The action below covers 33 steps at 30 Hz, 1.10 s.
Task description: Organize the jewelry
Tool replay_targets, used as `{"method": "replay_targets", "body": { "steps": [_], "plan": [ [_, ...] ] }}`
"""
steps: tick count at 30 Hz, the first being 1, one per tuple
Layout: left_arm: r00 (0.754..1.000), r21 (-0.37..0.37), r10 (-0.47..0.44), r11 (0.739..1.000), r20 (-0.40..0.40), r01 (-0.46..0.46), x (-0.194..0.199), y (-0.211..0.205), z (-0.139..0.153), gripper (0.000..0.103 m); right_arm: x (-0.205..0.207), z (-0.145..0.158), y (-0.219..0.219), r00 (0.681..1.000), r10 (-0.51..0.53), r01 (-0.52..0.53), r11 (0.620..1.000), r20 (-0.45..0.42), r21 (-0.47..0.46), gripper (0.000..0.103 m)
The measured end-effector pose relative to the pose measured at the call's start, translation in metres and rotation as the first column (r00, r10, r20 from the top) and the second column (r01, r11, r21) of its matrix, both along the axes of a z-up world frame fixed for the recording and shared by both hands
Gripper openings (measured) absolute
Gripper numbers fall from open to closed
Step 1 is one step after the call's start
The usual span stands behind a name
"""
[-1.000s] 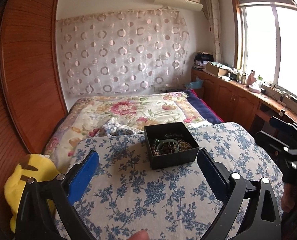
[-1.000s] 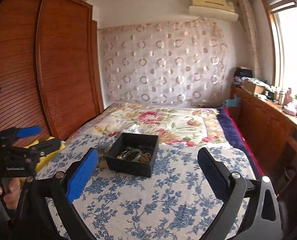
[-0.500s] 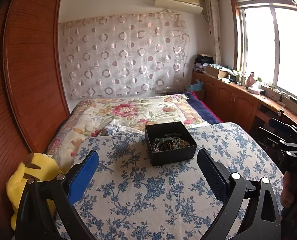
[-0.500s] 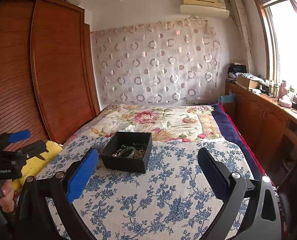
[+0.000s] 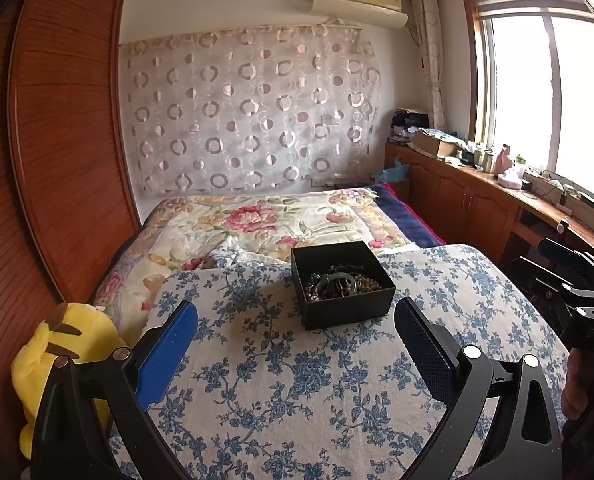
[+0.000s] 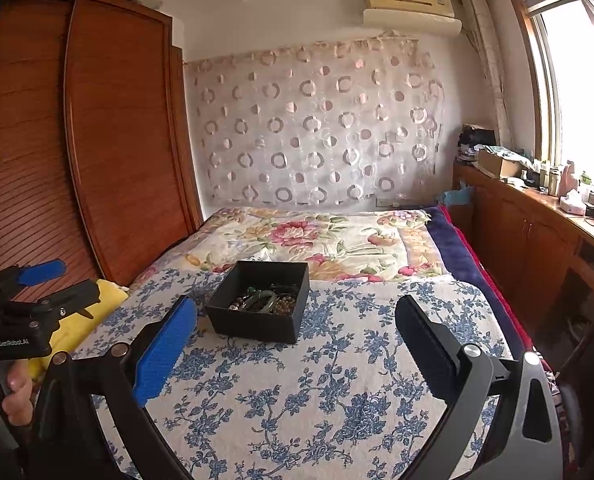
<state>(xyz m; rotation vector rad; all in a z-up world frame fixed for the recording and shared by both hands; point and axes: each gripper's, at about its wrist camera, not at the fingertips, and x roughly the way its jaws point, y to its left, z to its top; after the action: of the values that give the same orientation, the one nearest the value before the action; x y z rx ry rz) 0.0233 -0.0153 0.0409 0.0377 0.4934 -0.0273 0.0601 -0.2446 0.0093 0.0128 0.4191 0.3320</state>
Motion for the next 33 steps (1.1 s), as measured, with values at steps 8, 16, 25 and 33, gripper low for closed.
{"method": "replay_targets", "body": {
  "steps": [8,16,25,33],
  "plan": [
    [1.0,-0.005,-0.001,1.0,-0.005,0.001,-0.0001,-0.003,-0.0029,0.095,-0.0005,-0.0003,0.0009,1.0,0.001,-0.001,1.0,-0.002,0.001,0.1],
    [1.0,-0.008,-0.001,1.0,-0.009,0.001,-0.0013,-0.004,-0.0065,0.095,-0.0004,-0.0014,0.0017,1.0,-0.001,0.001,1.0,-0.003,0.0,0.1],
    [1.0,-0.01,-0.002,1.0,-0.008,0.002,-0.0013,-0.0036,-0.007,0.095,-0.0007,-0.0034,0.0013,1.0,-0.004,0.004,1.0,-0.004,0.0,0.1],
    [1.0,-0.011,0.0,1.0,-0.003,0.0,-0.0018,-0.0052,-0.0064,0.095,-0.0007,-0.003,0.0018,1.0,-0.004,0.004,1.0,-0.003,0.0,0.1]
  ]
}}
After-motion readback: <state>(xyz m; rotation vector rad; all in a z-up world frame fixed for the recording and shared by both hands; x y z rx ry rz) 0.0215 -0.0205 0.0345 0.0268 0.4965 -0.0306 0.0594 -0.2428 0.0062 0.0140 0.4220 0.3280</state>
